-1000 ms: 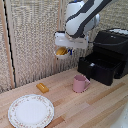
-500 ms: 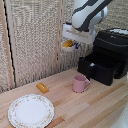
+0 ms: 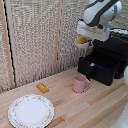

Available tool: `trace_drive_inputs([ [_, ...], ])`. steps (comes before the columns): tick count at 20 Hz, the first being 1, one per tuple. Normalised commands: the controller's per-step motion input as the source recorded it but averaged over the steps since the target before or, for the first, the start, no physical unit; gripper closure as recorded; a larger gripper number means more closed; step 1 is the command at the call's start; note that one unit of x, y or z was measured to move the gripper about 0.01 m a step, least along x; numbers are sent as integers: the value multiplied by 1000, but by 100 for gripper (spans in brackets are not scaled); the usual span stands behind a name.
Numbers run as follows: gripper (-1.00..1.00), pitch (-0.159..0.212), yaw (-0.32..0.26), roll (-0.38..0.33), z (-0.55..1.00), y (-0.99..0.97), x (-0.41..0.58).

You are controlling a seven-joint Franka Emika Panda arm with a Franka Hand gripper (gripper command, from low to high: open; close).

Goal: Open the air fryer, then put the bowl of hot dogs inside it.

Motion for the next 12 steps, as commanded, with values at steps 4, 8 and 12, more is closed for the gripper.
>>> trace_drive_inputs([
  [4,100,-36,-75,44,-1,-948,-49],
  [8,100,-17,-58,87,-106,-922,-48],
  [12,100,0,-87,77,-316,-656,-4],
])
